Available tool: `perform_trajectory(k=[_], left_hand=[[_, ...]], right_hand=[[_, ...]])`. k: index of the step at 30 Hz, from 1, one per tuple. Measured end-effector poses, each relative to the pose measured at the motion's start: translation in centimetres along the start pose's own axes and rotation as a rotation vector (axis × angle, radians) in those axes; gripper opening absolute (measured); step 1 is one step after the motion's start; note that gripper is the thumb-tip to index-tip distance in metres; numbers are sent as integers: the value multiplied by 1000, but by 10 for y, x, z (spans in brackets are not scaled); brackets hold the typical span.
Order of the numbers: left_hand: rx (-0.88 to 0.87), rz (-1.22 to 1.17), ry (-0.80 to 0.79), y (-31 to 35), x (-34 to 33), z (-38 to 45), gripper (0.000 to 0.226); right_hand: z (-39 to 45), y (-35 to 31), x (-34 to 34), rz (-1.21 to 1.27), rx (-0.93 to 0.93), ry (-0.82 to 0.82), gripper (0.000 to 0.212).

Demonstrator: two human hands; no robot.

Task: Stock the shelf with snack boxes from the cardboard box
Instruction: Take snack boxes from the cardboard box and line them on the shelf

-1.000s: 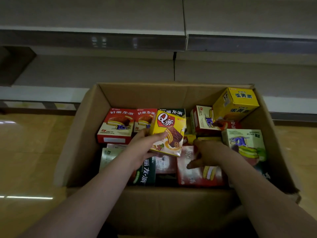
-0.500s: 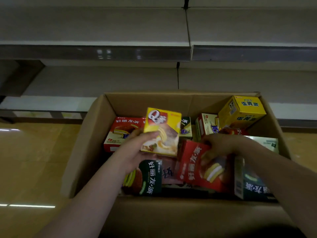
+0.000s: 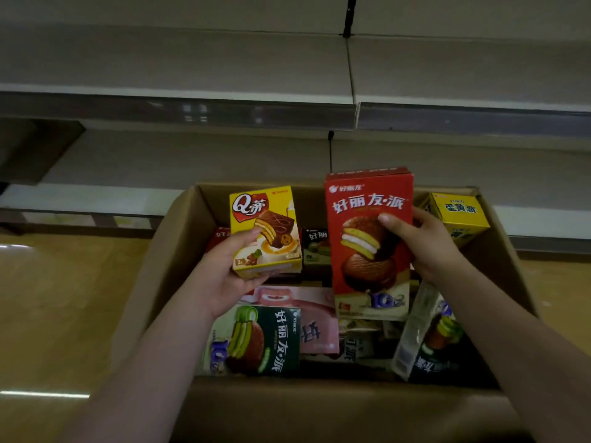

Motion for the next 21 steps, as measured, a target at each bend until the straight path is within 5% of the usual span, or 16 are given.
perform_trajectory(k=[4, 9, 12, 16, 21], left_hand=[[59, -13, -29, -10, -2, 0, 49], [94, -8, -64, -15, -8, 3, 52], [68, 1, -56, -13, -11, 3, 54], [1, -62, 31, -2, -1, 3, 44], [-145, -116, 128, 24, 19, -1, 18]], right_hand=[[-19, -7, 18, 165, 67, 129, 74], [-41, -27, 35, 348, 44, 273, 22], [-51, -41, 39, 322, 116, 358, 29], [-74, -73, 29, -184, 282, 503, 63], [-78, -59, -48, -1115, 580, 454, 74]])
Point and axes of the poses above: each hand's wrist, its own z-axis towards the middle knuckle, its own x-axis out of the back of the hand, y = z × x, the point moved 9 cm from there along z, towards the middle knuckle, and after that the axes turned 7 degrees about -y, right-handed, at the moved point
